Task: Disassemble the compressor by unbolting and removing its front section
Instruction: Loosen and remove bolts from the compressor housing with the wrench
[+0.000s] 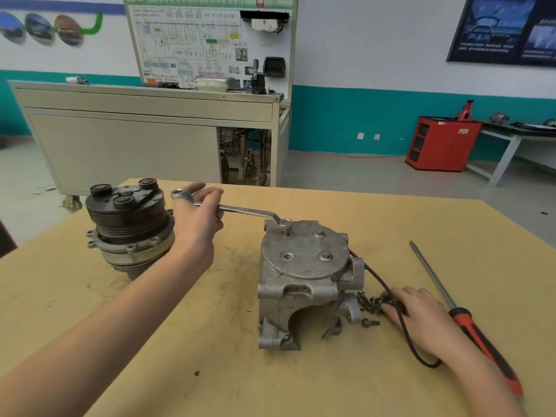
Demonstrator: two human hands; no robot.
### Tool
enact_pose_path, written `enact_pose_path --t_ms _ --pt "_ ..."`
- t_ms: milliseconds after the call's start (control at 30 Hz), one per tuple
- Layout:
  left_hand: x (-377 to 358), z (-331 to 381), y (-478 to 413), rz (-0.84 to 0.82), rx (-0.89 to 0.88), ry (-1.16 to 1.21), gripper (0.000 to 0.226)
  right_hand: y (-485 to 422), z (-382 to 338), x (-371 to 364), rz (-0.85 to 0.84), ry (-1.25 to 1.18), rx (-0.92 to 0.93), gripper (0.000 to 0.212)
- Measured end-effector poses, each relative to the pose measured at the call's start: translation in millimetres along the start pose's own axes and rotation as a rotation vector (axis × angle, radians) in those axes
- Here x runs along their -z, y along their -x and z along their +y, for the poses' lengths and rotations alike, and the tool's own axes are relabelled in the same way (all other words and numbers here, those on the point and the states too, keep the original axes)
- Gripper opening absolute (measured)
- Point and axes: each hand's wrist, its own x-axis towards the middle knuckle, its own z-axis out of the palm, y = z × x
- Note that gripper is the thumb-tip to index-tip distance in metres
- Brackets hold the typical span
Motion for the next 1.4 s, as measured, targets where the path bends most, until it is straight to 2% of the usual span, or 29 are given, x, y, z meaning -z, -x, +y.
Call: enact_pose_path --t_ms 200,300,433,500,600,633,700,767,800,867,933,1033,1167,1267,1400 --pt "23.5 7.1 50.7 -0.14 -0.125 0.153 0.012 0.1 -1.1 0.8 -0.006 0.017 -0.003 0.035" --pt "31.5 6.0 78.2 -0.253 -0.356 0.075 0.008 -0.1 -1.2 0.6 -0.006 0.026 -0.002 0.035" --pt "32.2 -5.3 117.3 -0.5 -0.668 -0.237 0.017 0.0 -0.7 0.2 -0.009 0.033 0.003 0.036" --pt "23.8 -6.1 122.8 -0.596 -0.812 -0.5 0.007 -0.1 -0.7 0.3 -0.012 0.03 0.006 0.035" --pt "-10.1 8.1 114.5 -0.756 -1.284 -0.848 0.041 0.4 0.5 -0.1 -0.005 0.01 0.017 0.03" --pt "-24.6 13.5 111.1 -0.817 -1.407 -0.895 0.044 0.5 1.0 -0.2 0.001 0.0 0.023 0.028" --pt "-57.6 19.3 106.4 -0.902 -1.527 -0.983 0.041 0.7 1.2 -0.3 0.006 -0.007 0.033 0.028" --pt "-97.0 23.2 100.6 -0.997 -1.425 -1.202 0.038 0.2 1.2 -0.2 0.0 -0.003 0.035 0.03" --pt "-118.5 23.2 94.2 -1.04 -1.307 -1.323 0.039 -0.2 1.3 -0.2 -0.005 -0.003 0.032 0.031" --pt "-159.0 26.1 72.7 -1.124 -0.96 -1.456 0.04 -0.6 2.4 -0.7 -0.004 -0.008 0.031 0.034" --pt "-186.7 25.2 39.9 -1.201 -0.604 -1.411 0.04 -0.8 3.3 -2.0 0.004 -0.023 0.031 0.035" --pt "-188.4 16.6 -18.1 -1.183 -0.131 -1.213 0.033 -0.7 4.0 -4.2 0.017 -0.039 0.032 0.037" --pt "-140.9 1.3 -78.4 -0.871 0.252 -0.819 0.017 -2.2 5.7 -6.1 0.035 -0.025 0.036 0.038" --pt "-92.3 -9.8 -92.8 -0.716 0.38 -0.385 0.015 -2.4 6.3 -6.5 0.042 -0.02 0.042 0.038" --pt "-30.7 -16.1 -77.9 -0.494 0.318 0.086 0.016 -1.1 5.0 -5.8 0.045 -0.015 0.04 0.037"
